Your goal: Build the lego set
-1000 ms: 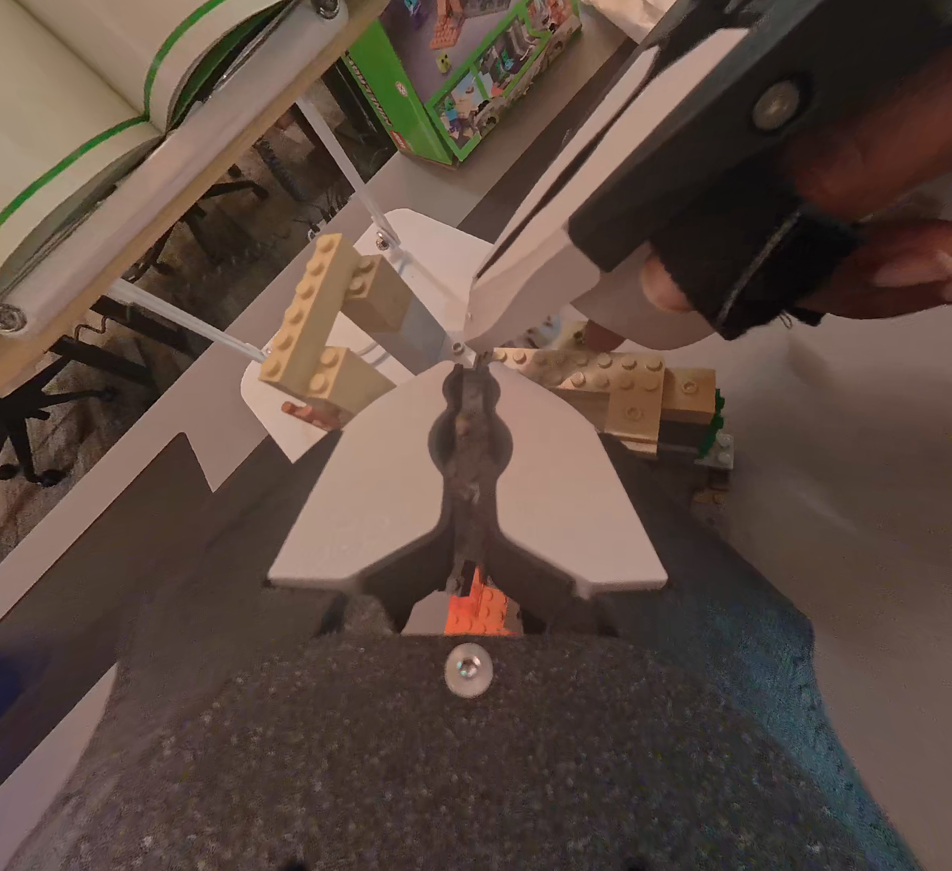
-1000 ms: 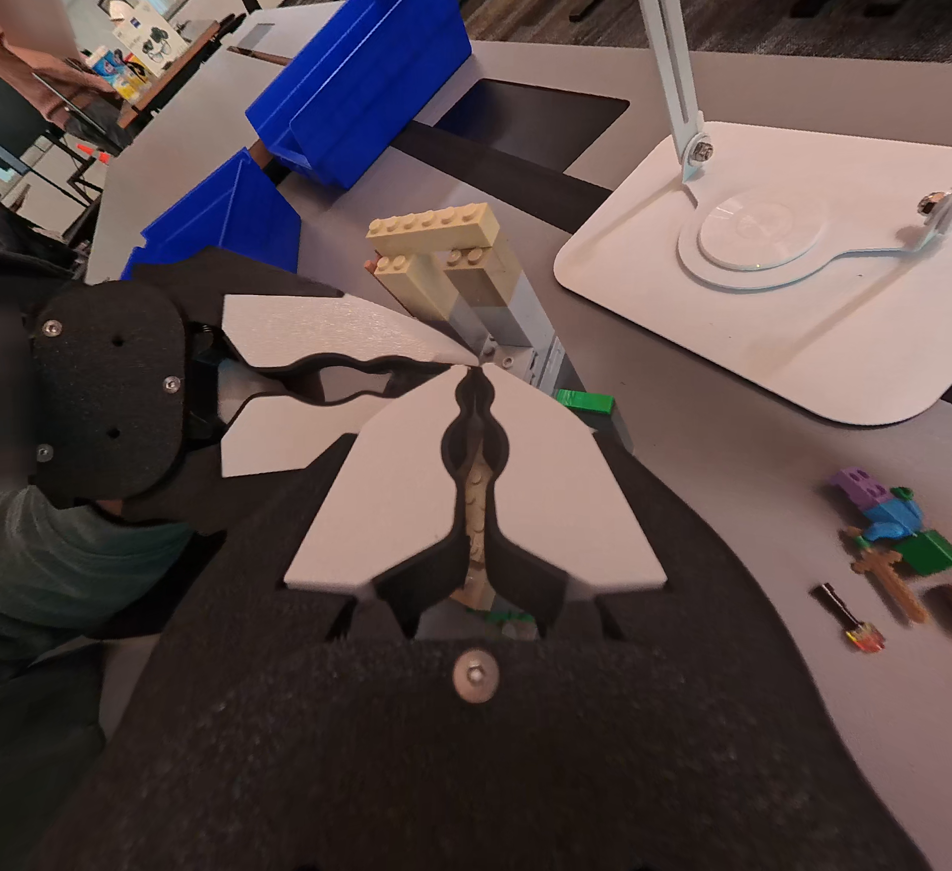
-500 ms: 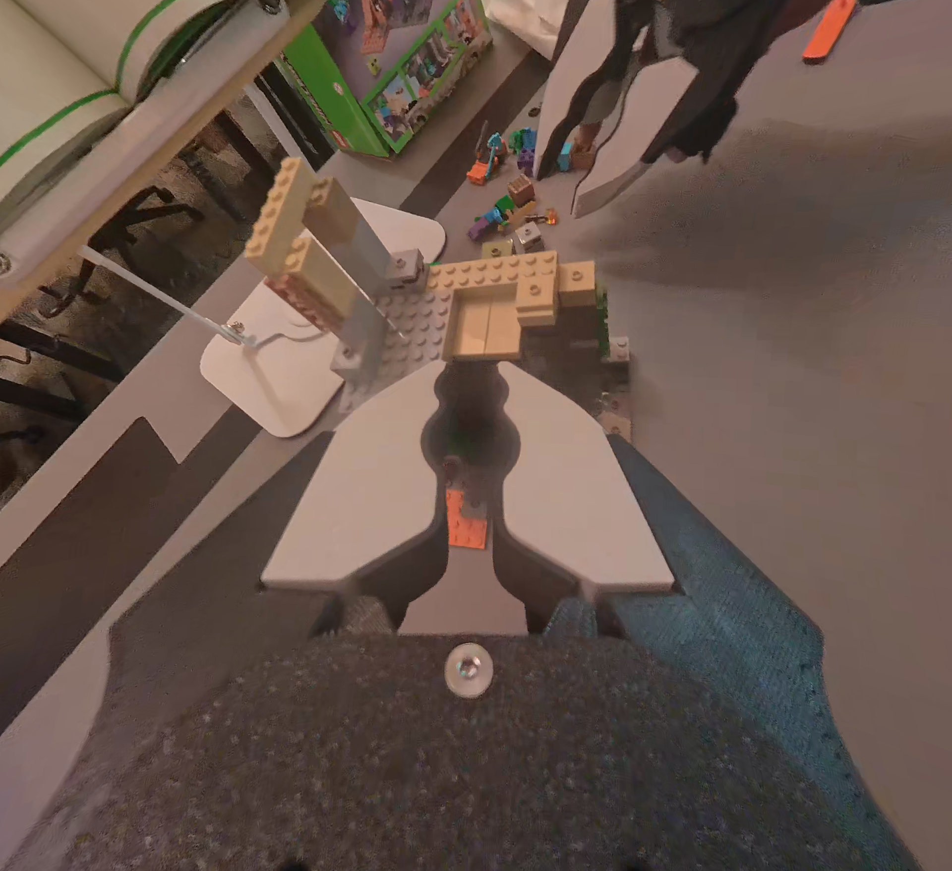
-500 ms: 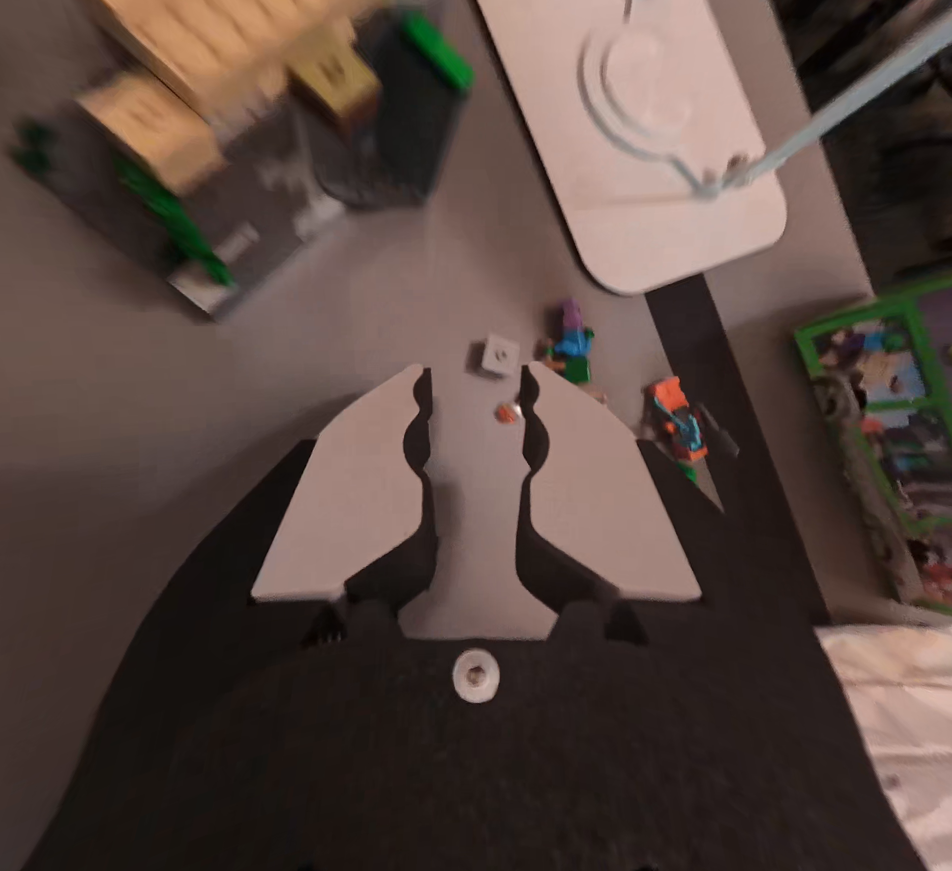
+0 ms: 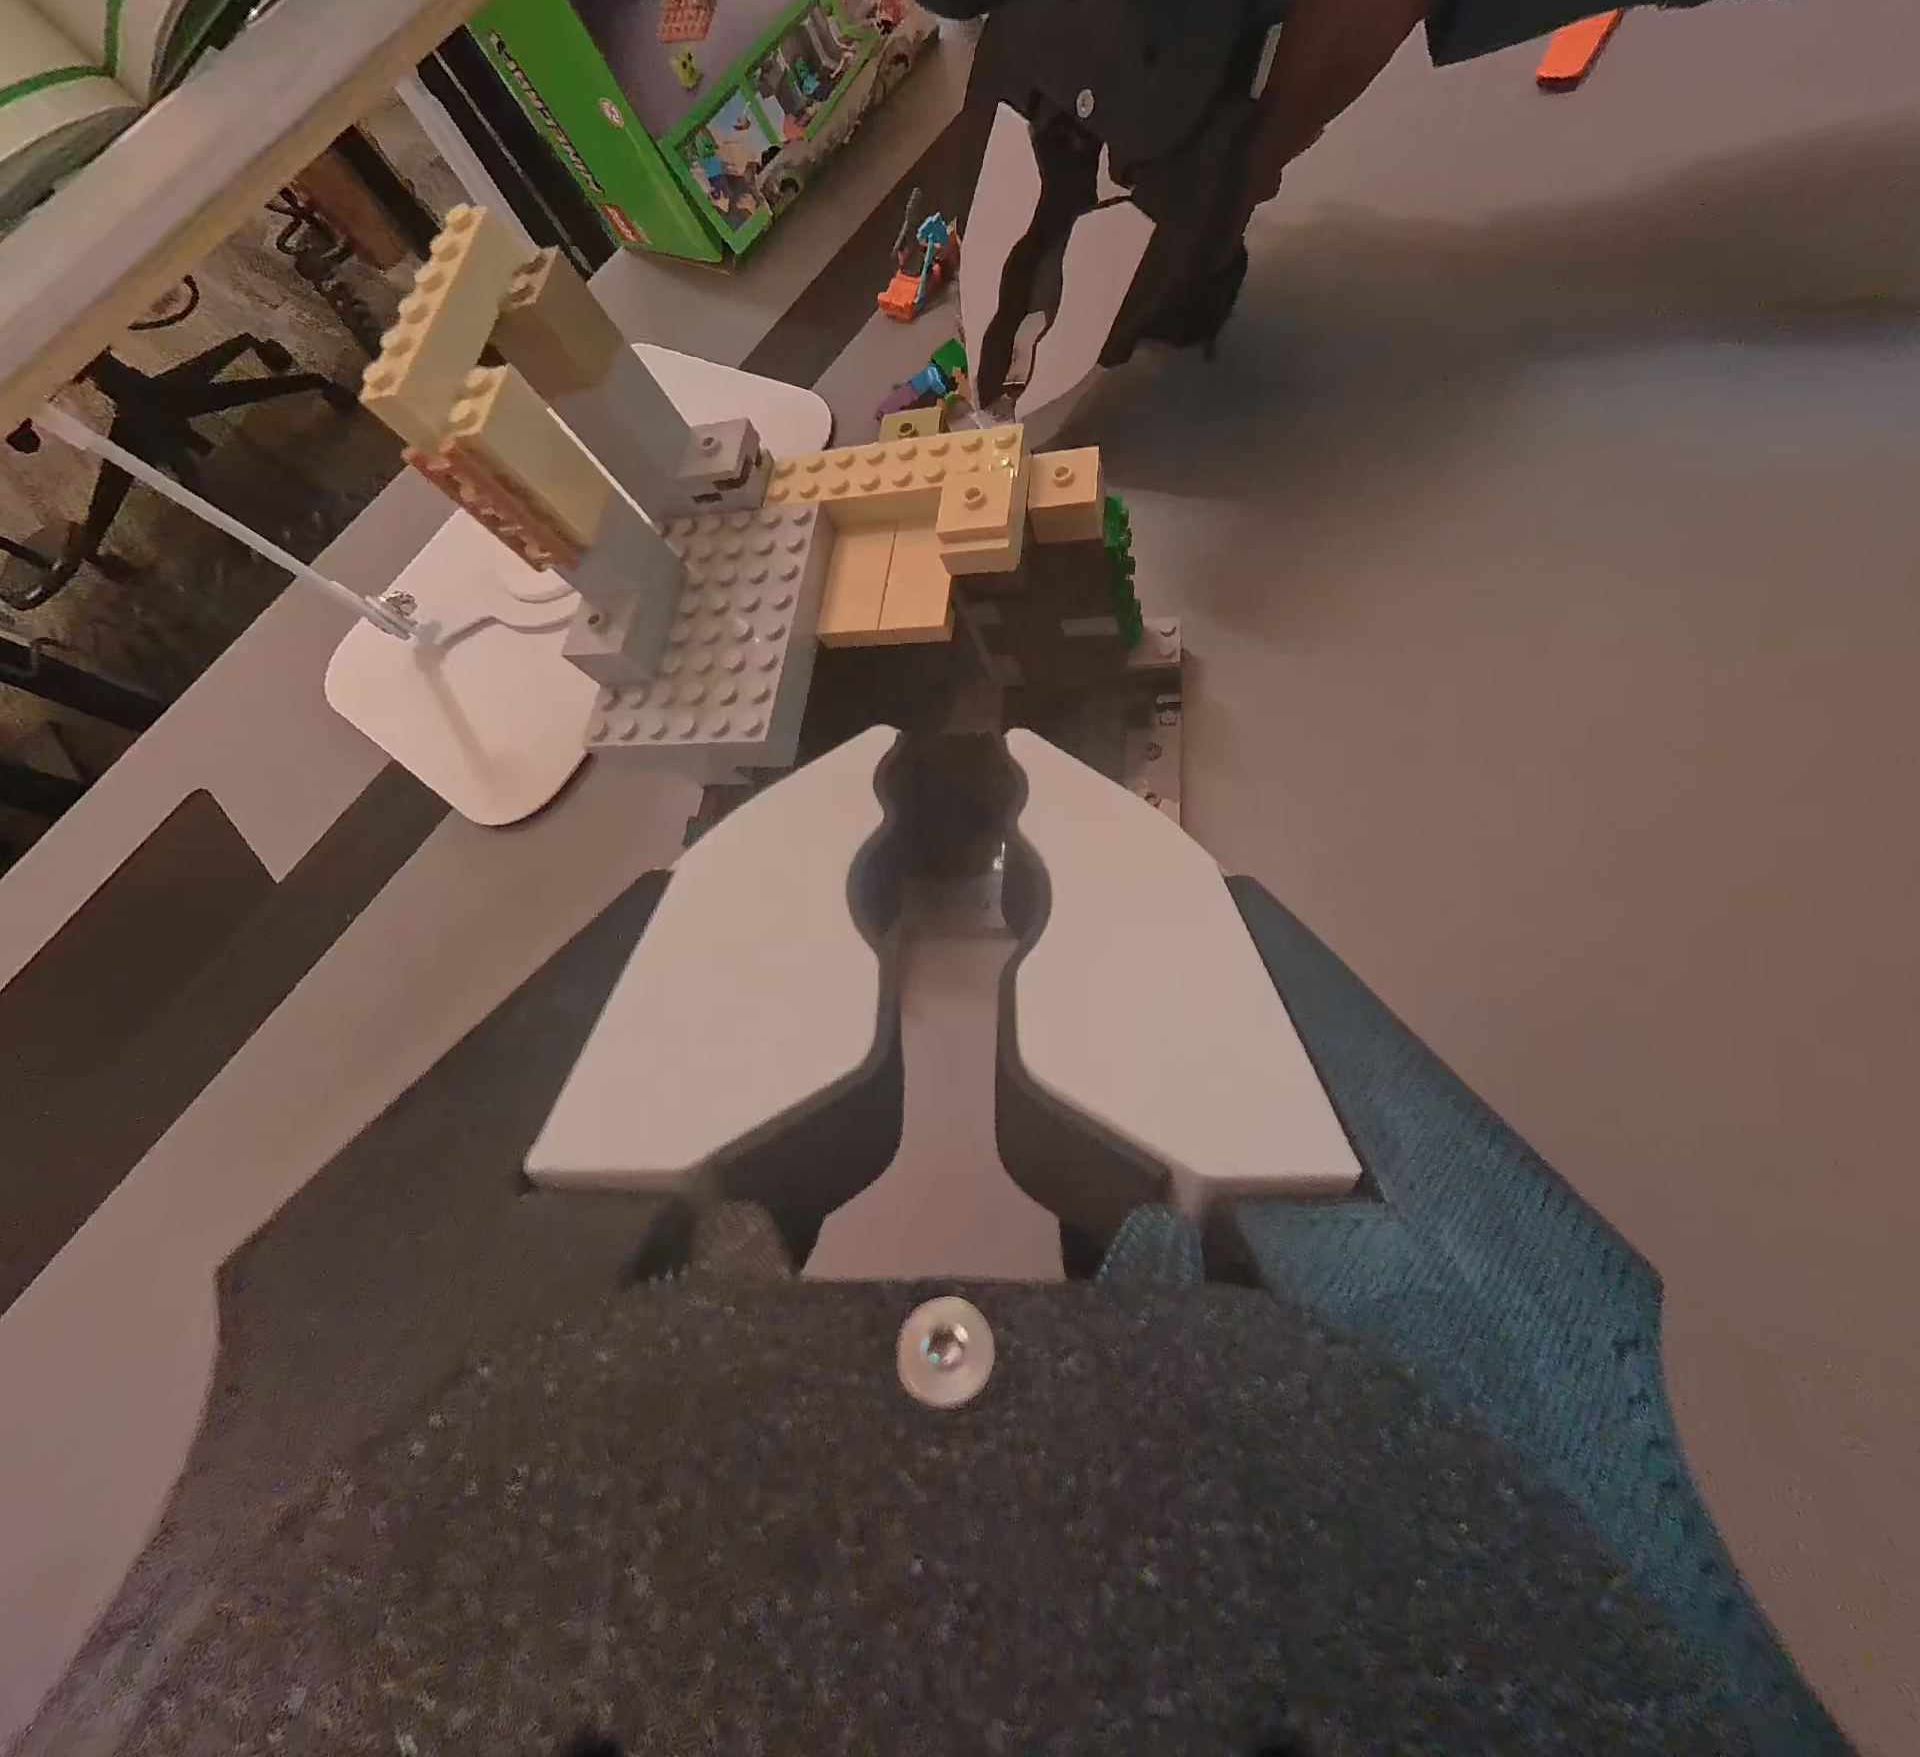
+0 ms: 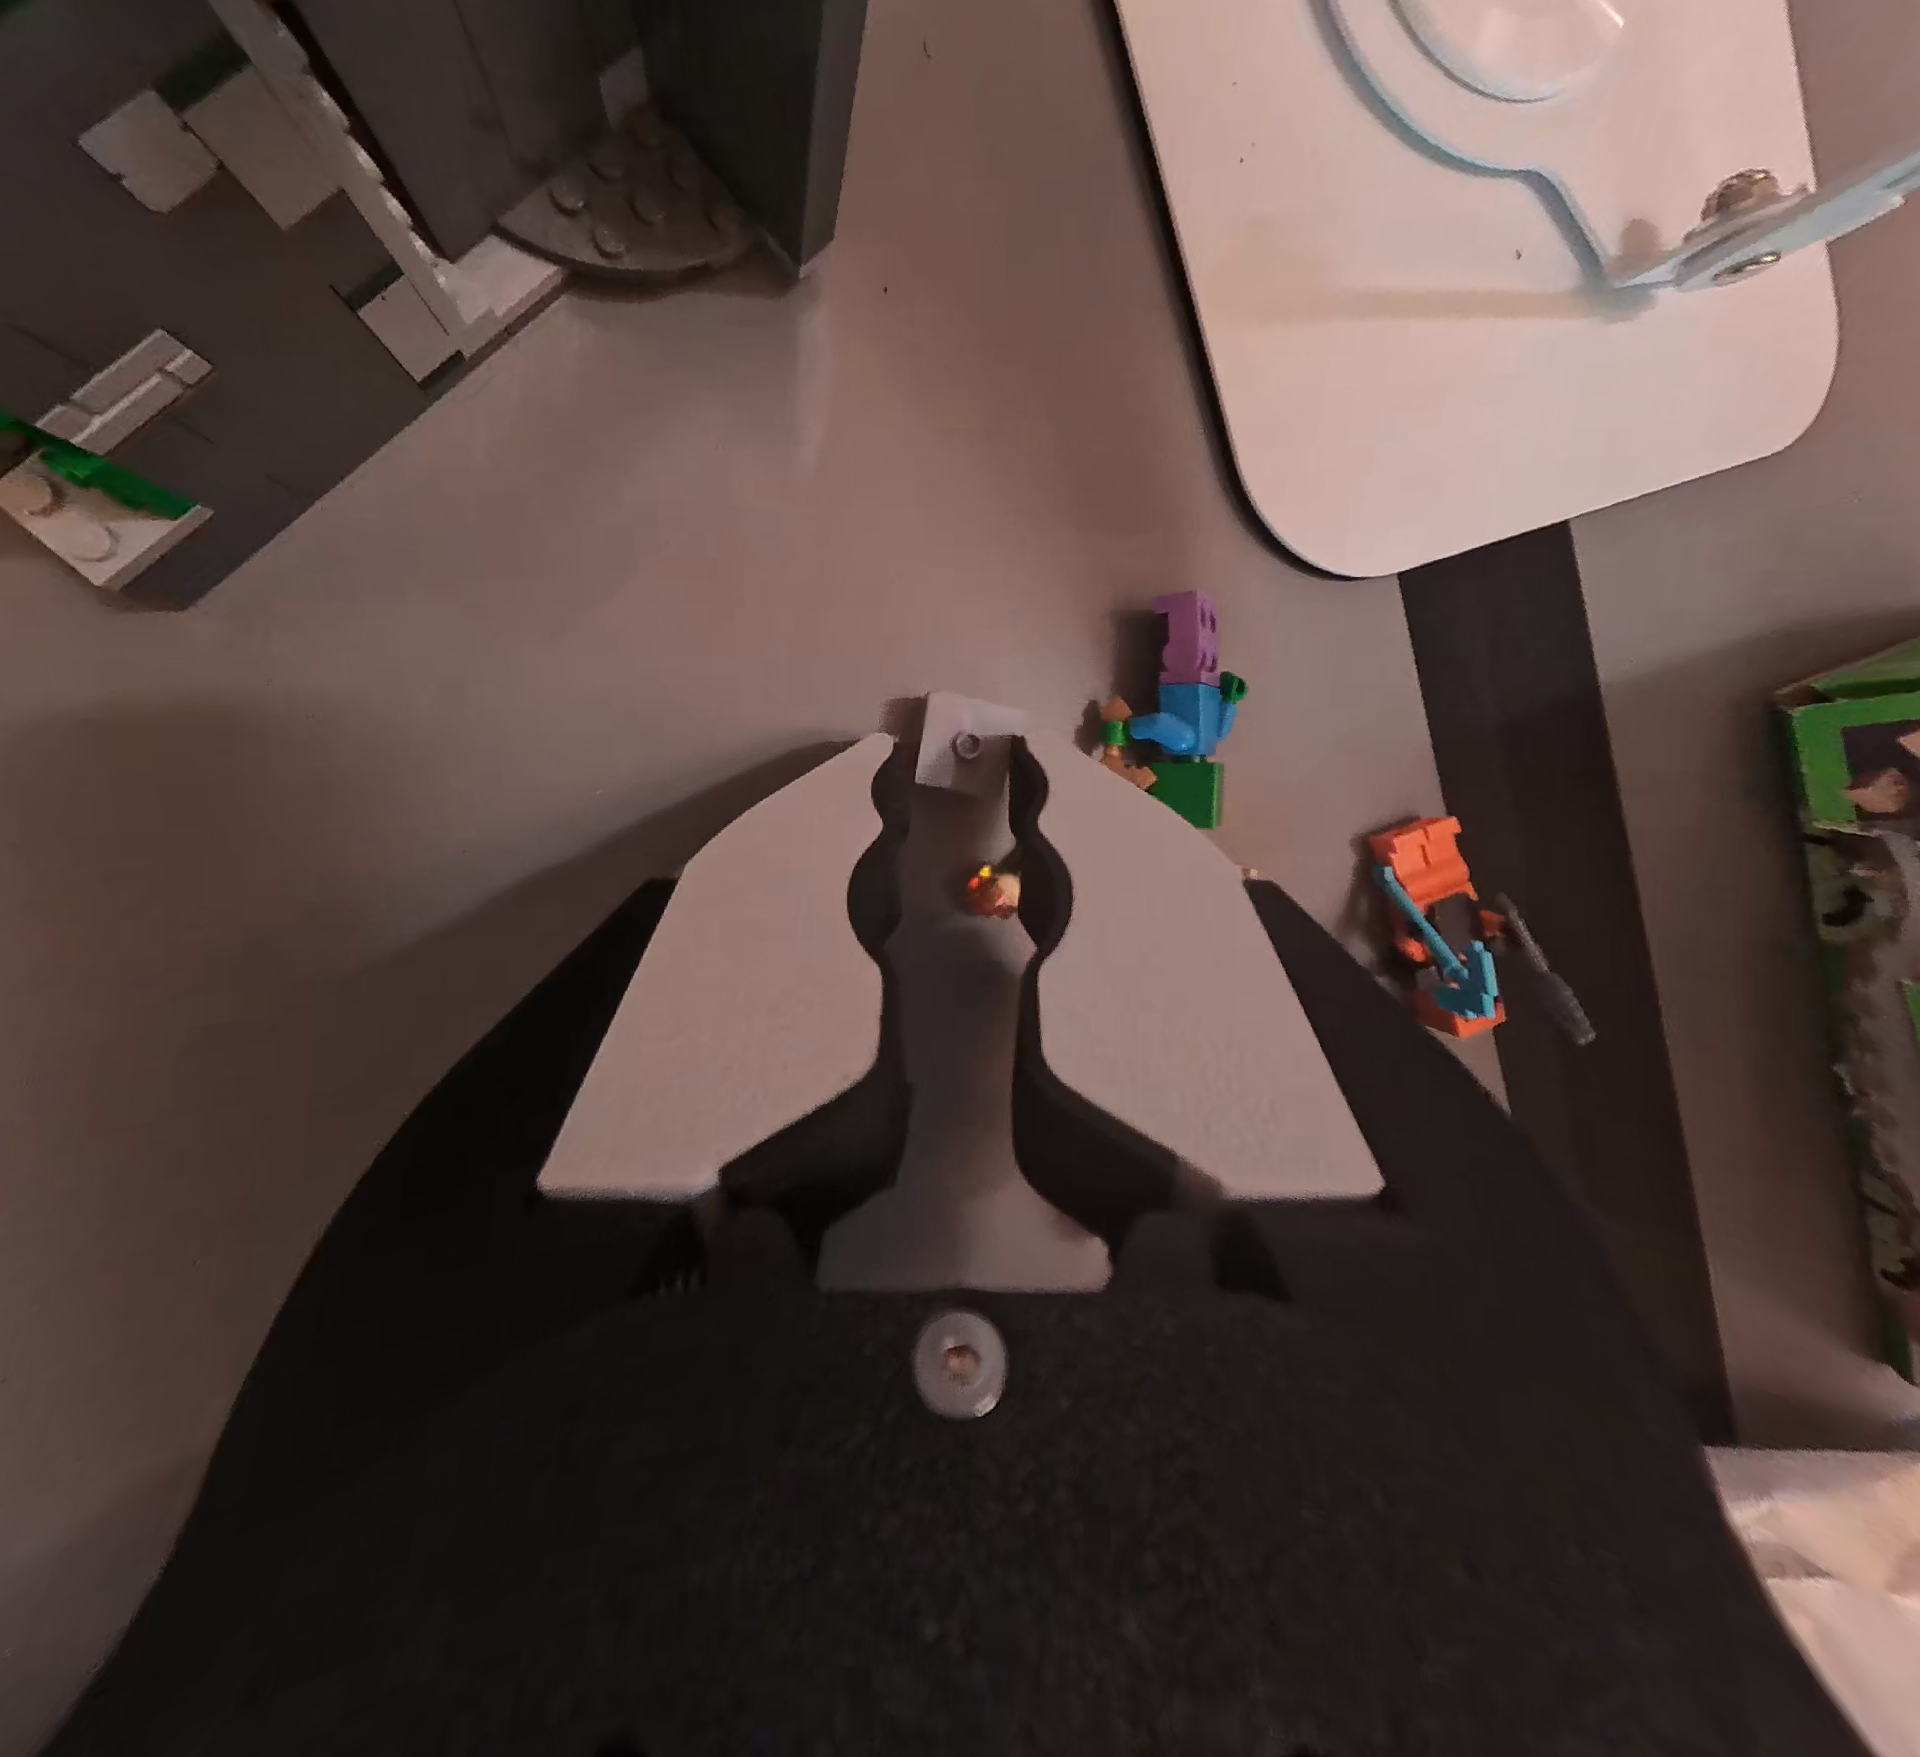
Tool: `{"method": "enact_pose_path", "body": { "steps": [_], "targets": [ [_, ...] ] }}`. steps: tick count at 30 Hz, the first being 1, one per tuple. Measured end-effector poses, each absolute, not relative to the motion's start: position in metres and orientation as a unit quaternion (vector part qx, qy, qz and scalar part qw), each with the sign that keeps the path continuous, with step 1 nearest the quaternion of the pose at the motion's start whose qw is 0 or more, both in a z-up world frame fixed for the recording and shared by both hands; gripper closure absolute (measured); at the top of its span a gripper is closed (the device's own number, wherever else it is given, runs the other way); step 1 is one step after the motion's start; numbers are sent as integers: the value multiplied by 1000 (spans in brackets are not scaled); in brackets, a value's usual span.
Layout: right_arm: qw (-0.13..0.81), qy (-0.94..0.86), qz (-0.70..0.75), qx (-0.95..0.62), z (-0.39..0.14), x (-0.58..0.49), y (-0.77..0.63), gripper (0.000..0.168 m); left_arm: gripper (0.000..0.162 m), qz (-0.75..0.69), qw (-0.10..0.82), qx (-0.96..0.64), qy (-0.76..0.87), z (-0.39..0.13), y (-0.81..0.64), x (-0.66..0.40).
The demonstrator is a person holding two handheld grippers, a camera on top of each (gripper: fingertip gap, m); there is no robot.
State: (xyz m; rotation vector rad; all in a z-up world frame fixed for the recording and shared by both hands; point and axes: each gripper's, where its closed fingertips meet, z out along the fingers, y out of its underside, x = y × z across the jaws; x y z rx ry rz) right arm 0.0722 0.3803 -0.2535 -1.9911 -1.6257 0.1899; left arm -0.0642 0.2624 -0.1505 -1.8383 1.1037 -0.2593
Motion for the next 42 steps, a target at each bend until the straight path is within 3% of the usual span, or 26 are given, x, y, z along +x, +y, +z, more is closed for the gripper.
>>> {"method": "enact_pose_path", "body": {
  "steps": [4,13,42],
  "targets": [
    [302,-625,100,-713,-235,65,374,151,148,-115,473,-751,445,-153,260,-67],
    [419,-717,97,-548,-130,-2,356,151,144,-129,489,-751,424,-149,277,-76],
    [398,-776,37,-488,-143,-38,356,149,138,-138,491,-761,400,-157,307,-92]
  ]
}}
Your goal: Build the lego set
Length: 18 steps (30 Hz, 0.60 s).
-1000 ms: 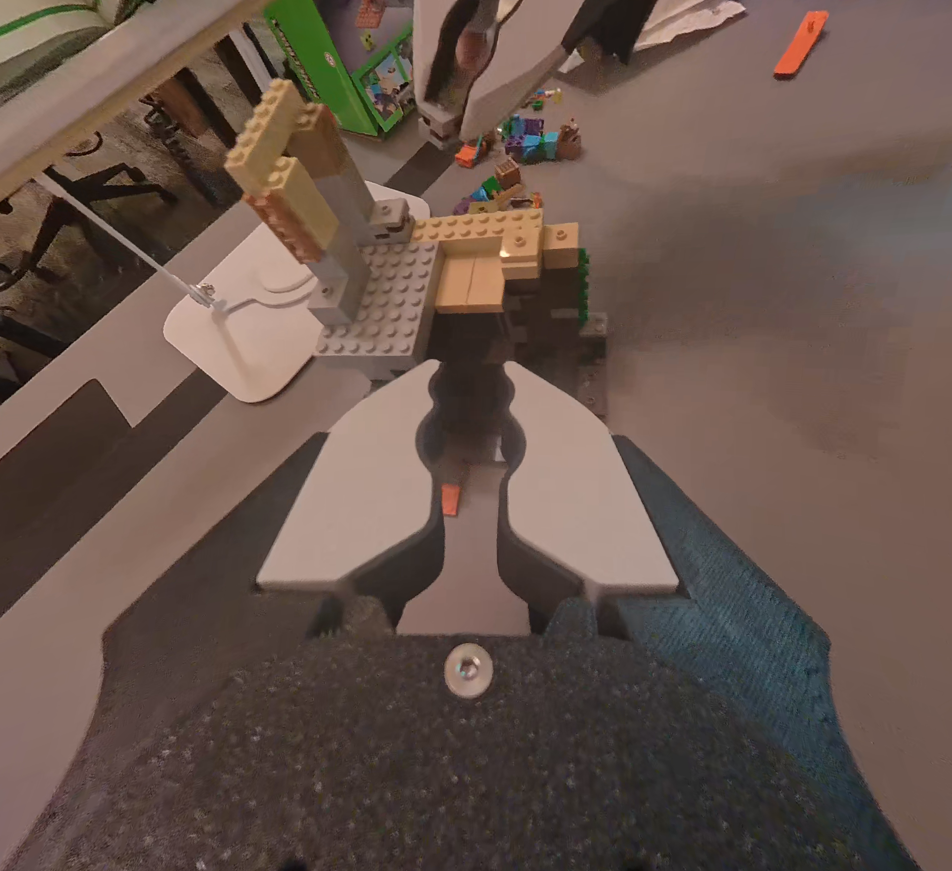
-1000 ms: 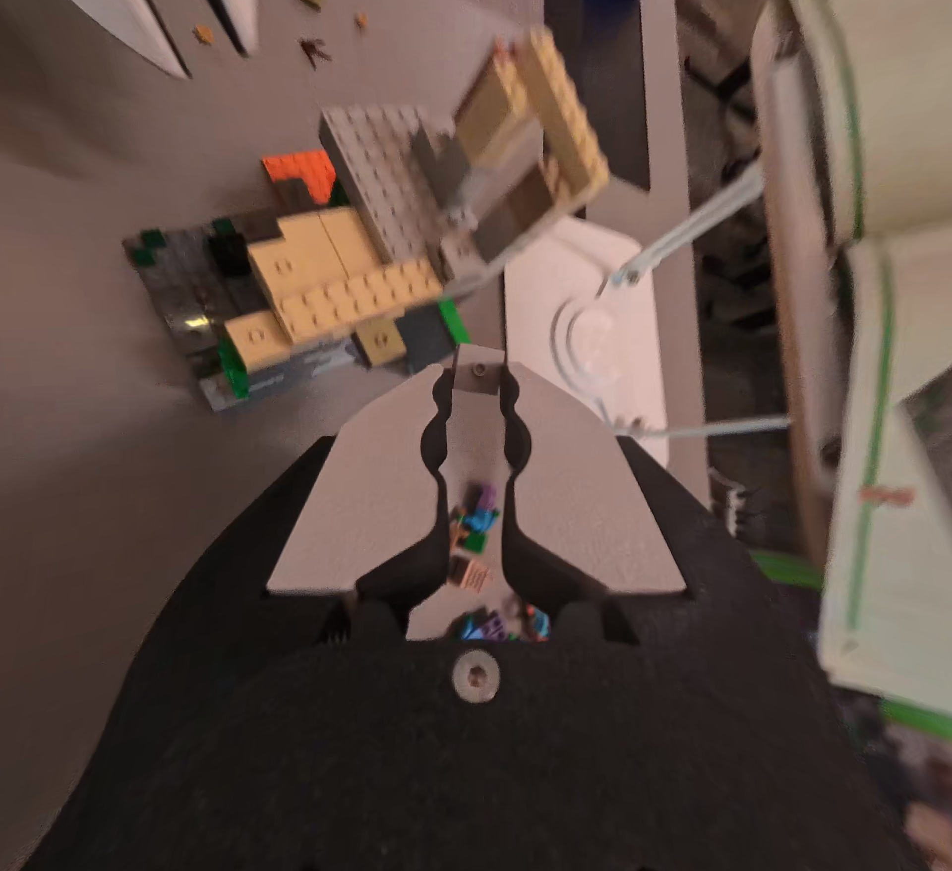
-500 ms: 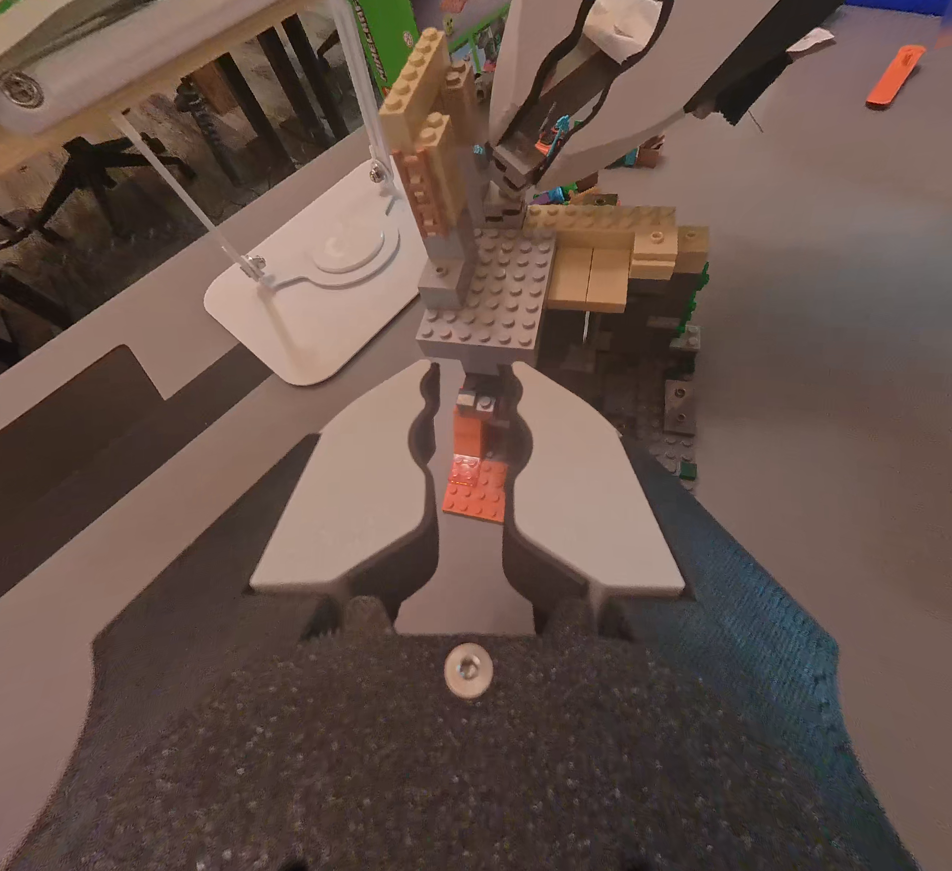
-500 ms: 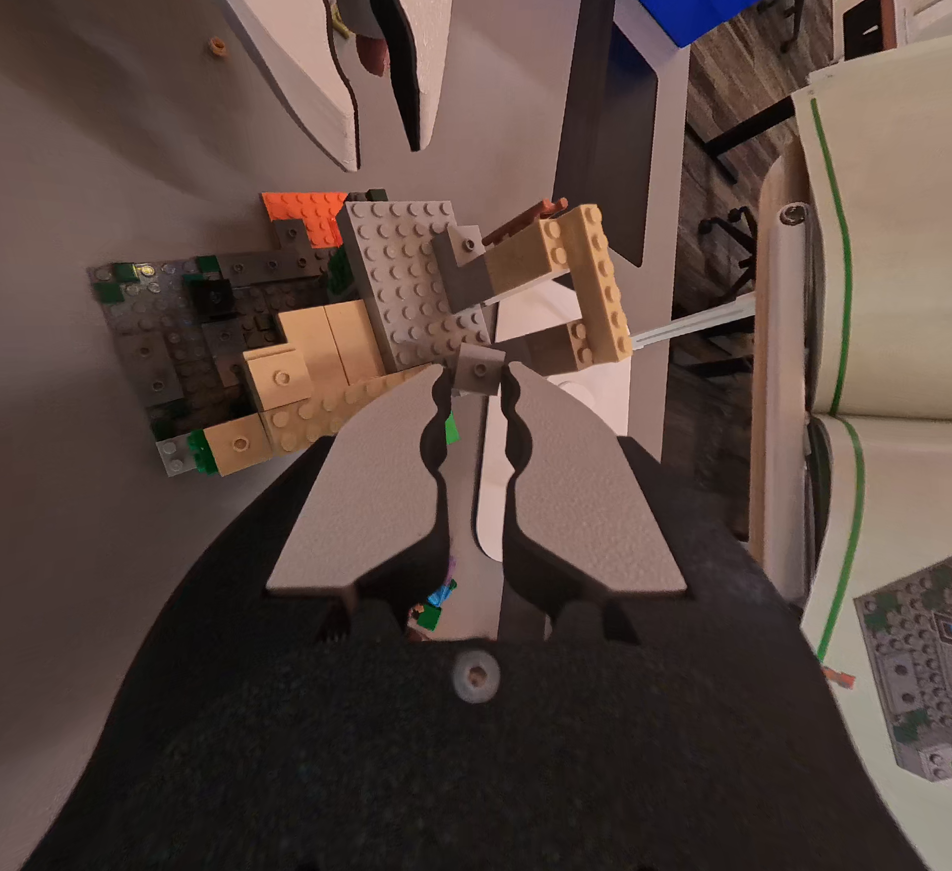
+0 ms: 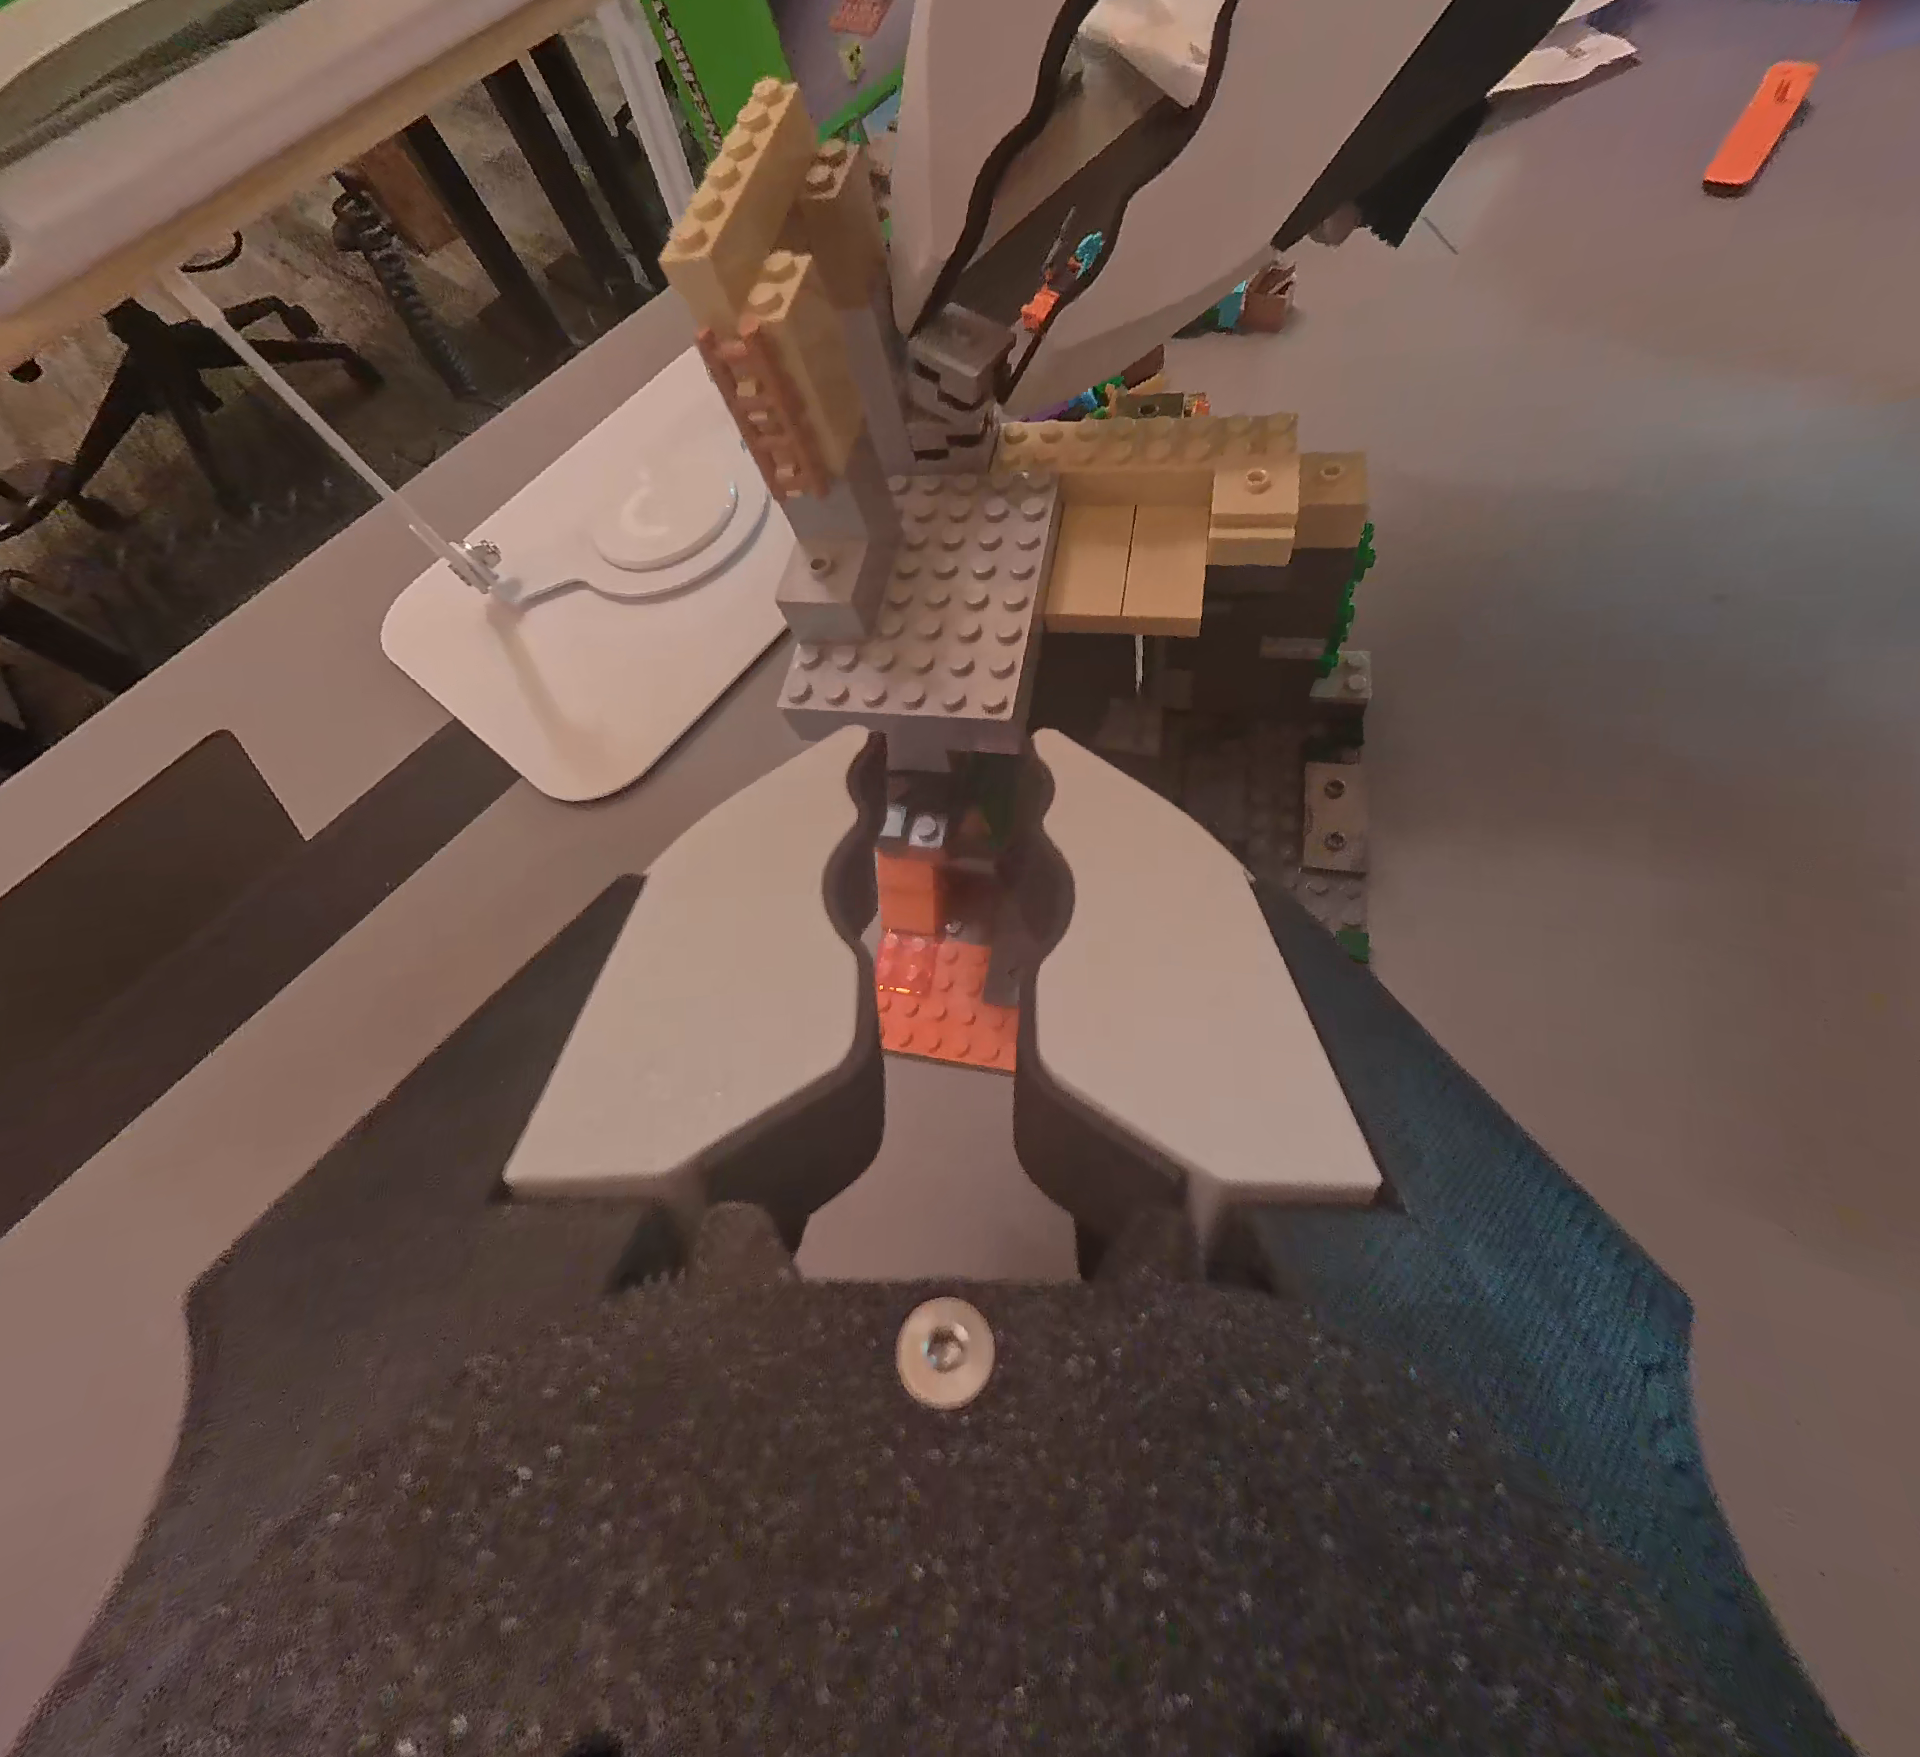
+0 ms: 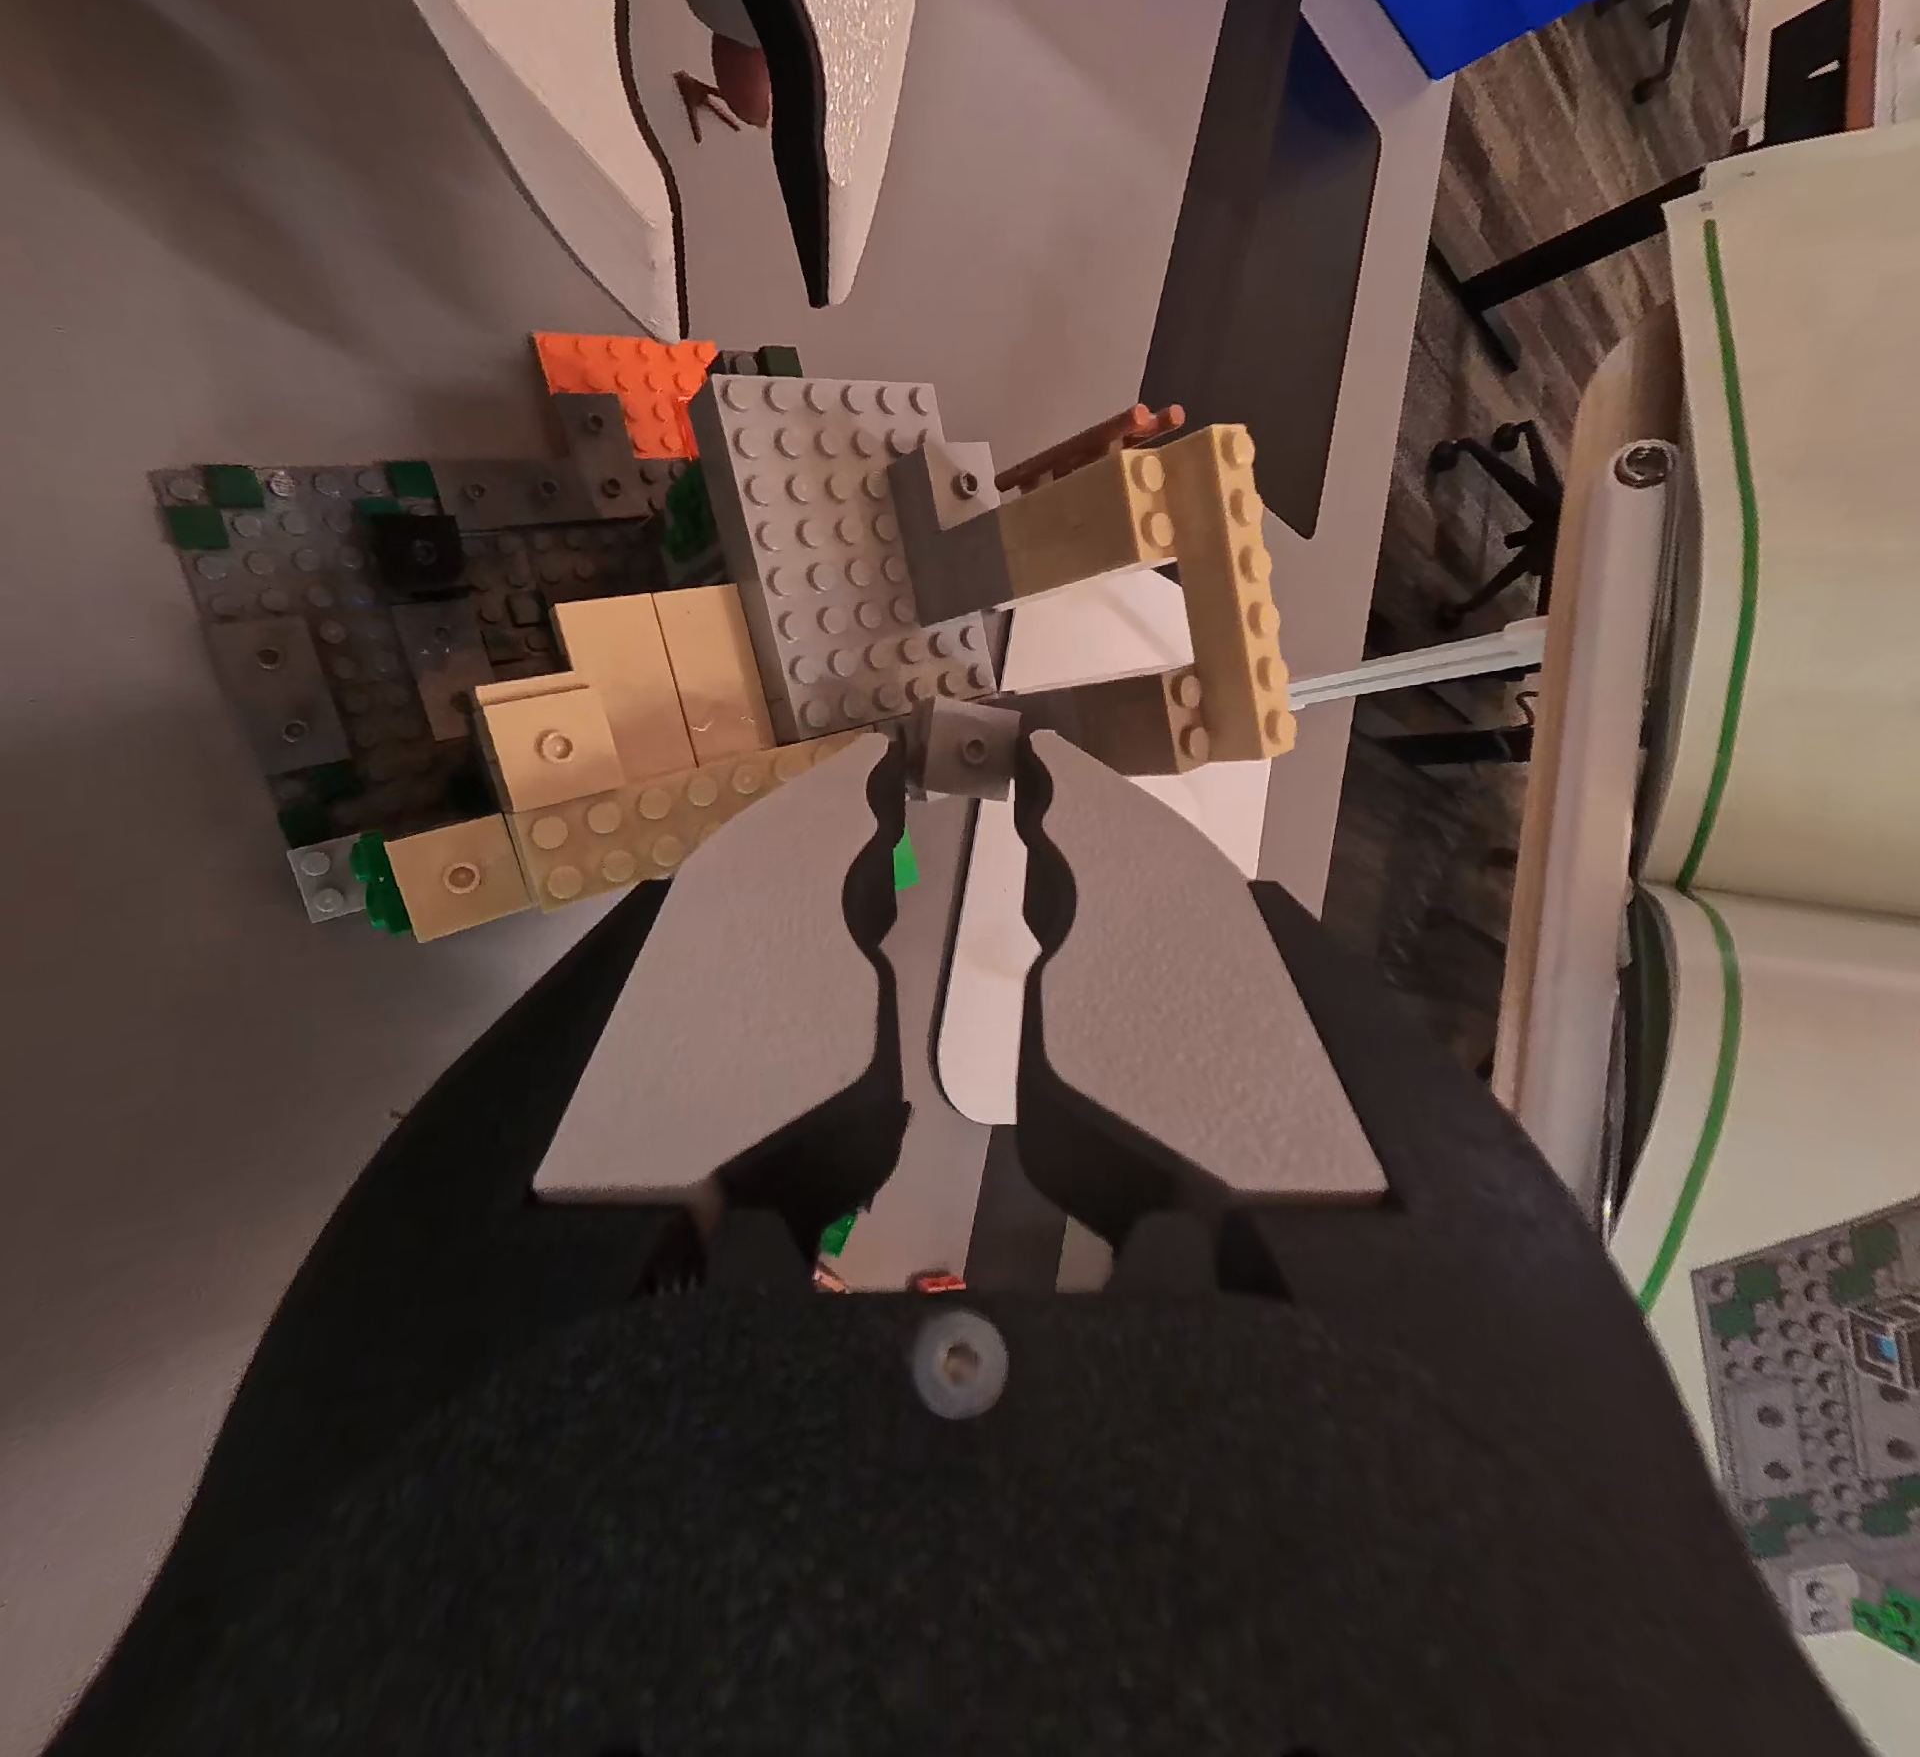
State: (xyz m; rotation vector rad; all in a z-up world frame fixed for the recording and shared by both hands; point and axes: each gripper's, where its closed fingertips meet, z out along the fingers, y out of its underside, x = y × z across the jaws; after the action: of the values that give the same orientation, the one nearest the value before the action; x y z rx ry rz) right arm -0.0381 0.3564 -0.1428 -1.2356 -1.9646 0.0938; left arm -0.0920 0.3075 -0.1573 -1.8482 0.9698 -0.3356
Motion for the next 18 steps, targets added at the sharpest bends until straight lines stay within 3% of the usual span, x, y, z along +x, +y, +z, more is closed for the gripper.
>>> {"method": "enact_pose_path", "body": {
  "steps": [13,18],
  "targets": [
    [393,-772,36,-498,-138,-33,358,147,138,-143,488,-759,407,-159,304,-86],
    [397,-760,48,-512,-138,-33,358,153,139,-144,487,-759,408,-160,303,-85]
  ]
}}
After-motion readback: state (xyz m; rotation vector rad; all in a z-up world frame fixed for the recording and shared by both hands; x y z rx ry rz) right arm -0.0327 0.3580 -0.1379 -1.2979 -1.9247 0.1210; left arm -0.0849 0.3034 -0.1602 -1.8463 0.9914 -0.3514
